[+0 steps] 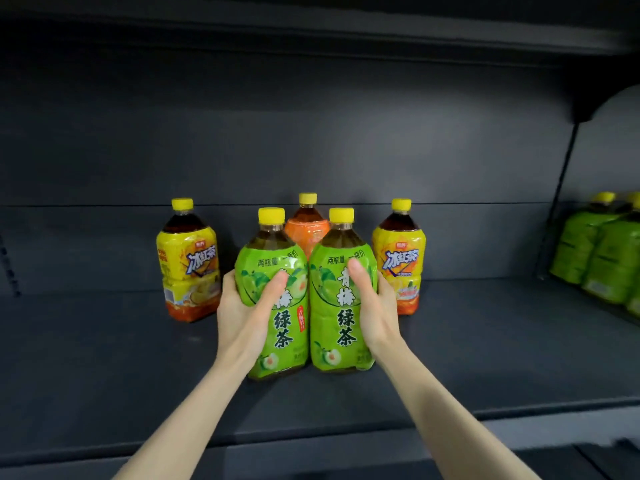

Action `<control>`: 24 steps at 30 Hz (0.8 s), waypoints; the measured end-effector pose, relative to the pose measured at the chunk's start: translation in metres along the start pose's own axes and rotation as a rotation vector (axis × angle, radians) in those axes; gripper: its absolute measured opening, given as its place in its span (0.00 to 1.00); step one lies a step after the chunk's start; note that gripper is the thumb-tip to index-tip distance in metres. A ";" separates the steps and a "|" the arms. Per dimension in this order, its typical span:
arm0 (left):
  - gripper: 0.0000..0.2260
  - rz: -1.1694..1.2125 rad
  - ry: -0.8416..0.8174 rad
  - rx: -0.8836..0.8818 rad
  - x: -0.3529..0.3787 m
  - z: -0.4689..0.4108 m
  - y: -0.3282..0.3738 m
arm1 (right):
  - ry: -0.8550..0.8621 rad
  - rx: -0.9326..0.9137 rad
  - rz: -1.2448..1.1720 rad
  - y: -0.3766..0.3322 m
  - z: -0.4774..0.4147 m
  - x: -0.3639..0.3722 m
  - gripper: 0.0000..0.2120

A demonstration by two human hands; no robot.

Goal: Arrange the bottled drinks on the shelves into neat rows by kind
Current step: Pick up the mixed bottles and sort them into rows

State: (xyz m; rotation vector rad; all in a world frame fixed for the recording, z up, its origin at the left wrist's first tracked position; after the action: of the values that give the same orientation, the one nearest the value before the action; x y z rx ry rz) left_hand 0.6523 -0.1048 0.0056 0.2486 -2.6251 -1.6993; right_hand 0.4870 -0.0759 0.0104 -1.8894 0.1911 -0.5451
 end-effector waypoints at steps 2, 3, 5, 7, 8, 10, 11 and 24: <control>0.20 0.021 -0.014 0.035 0.007 0.011 0.012 | 0.010 -0.032 0.019 -0.014 0.009 -0.017 0.38; 0.21 0.029 -0.026 0.051 0.013 0.016 0.019 | 0.017 -0.046 0.038 -0.021 0.013 -0.026 0.39; 0.24 0.052 -0.060 0.075 0.028 0.026 0.035 | 0.052 -0.068 0.064 -0.037 0.018 -0.050 0.46; 0.24 0.078 -0.109 0.106 0.049 0.040 0.054 | 0.083 -0.113 0.075 -0.060 0.025 -0.079 0.36; 0.24 0.085 -0.137 0.125 0.061 0.049 0.064 | 0.093 -0.136 0.079 -0.073 0.031 -0.095 0.31; 0.25 0.101 -0.185 0.166 0.089 0.072 0.084 | 0.137 -0.161 0.080 -0.096 0.045 -0.133 0.25; 0.25 0.113 -0.205 0.181 0.104 0.085 0.094 | 0.159 -0.177 0.086 -0.107 0.054 -0.153 0.23; 0.28 0.256 -0.537 0.151 0.328 0.295 0.185 | 0.568 -0.237 0.311 -0.208 0.151 -0.453 0.59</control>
State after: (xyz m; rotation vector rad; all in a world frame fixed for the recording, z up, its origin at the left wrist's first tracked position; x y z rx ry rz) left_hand 0.2776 0.1921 0.0249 -0.6045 -2.9701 -1.6613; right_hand 0.1307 0.3039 0.0308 -1.8367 0.9386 -0.8596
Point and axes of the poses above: each hand's wrist, its own z-axis away from the middle knuckle, its own x-axis out of the palm, y = z × x, the point moved 1 cm from there along -z, towards the middle knuckle, and after that the axes turned 10 degrees about -z, right-handed, at the moved point
